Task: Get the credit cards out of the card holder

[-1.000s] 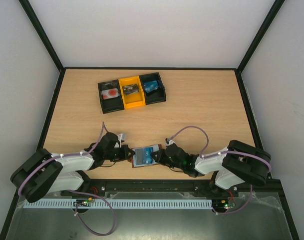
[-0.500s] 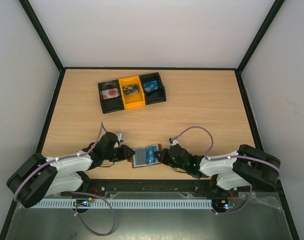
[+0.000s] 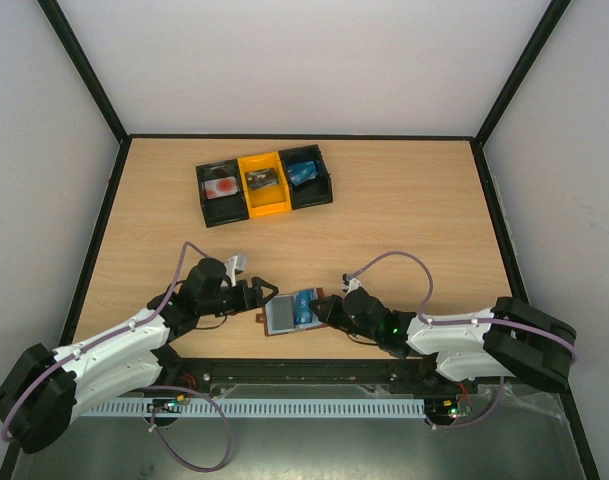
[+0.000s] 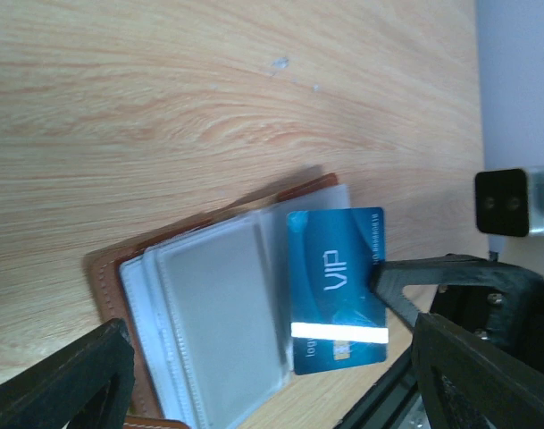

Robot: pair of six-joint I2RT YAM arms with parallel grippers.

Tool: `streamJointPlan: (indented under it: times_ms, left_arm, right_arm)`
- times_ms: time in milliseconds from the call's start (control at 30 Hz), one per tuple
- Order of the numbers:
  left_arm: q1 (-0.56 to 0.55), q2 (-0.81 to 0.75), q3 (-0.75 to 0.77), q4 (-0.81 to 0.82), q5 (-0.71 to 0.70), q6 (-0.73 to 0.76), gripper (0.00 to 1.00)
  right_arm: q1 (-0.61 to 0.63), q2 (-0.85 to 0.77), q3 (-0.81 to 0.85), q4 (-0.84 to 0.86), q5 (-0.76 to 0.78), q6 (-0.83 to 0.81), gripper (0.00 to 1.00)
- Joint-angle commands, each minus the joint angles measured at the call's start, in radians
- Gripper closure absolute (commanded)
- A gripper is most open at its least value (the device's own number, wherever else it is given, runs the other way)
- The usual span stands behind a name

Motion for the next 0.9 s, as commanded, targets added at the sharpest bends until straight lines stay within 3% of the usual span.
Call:
streamJointPlan:
  times_ms: [0,367,867]
  left_arm:
    - [-0.005,-0.031,0.026,-0.025,0.03,-0.028,0.13]
    - [-0.005,-0.026,-0.058,0.212,0.162,-0.144,0.17]
    - [-0.015,-0.024,-0.089,0.51,0.248,-0.291,0.36]
  right_arm:
    - [0.005,-0.021,-0.007,0.017,0.009,0.007,0.98]
    - [0.004,-0.095,-0.038,0.1,-0.002,0.025,0.98]
    - [0.006,-0.167,0.002,0.3,-0.055,0.087,0.98]
